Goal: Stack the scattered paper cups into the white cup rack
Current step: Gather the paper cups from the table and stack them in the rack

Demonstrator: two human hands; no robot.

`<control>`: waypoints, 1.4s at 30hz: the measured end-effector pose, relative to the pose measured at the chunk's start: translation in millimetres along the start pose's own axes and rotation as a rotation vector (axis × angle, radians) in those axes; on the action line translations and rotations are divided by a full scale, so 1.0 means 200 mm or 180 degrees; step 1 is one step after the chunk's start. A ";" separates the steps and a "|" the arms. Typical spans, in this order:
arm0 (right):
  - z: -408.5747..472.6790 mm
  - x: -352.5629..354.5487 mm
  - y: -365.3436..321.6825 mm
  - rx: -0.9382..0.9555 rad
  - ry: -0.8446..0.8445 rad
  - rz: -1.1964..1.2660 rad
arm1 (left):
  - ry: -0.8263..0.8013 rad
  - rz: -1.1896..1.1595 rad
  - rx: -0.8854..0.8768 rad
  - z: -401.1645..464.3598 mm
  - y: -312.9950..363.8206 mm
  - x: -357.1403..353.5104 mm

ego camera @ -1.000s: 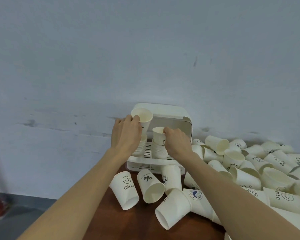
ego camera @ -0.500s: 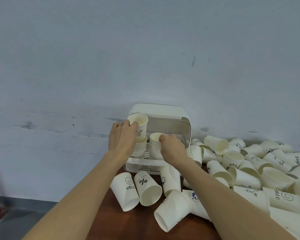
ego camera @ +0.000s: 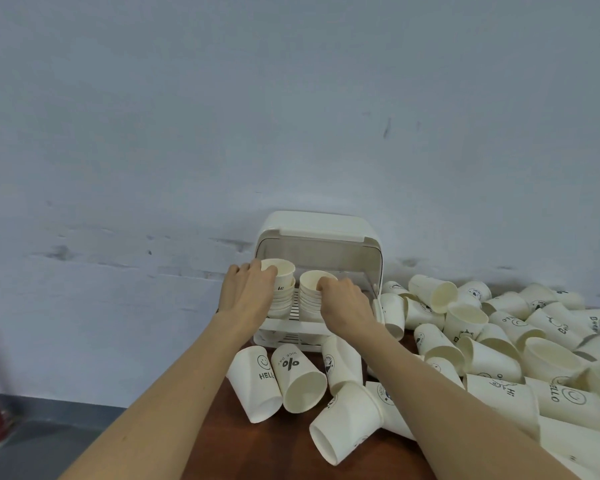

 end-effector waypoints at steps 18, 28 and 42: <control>-0.21 0.10 0.06 -0.0205 -0.0078 0.0172 | -0.0123 -0.0235 0.0220 -0.28 -0.04 -0.06; -0.48 0.00 0.19 -0.0412 -0.0842 -0.0152 | -0.0870 -0.0488 0.0558 -0.49 -0.10 -0.23; -0.65 -0.12 0.23 -0.0572 -0.1315 -0.0172 | -0.0925 -0.0865 0.0579 -0.55 -0.04 -0.16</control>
Point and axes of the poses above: each hand's wrist, its own z-axis towards the middle knuckle, its own x-axis out of the back of the hand, y = z × x, the point moved 10 cm from there along z, towards the middle knuckle, and after that the axes turned 4 degrees about -x, right-handed, at the moved point
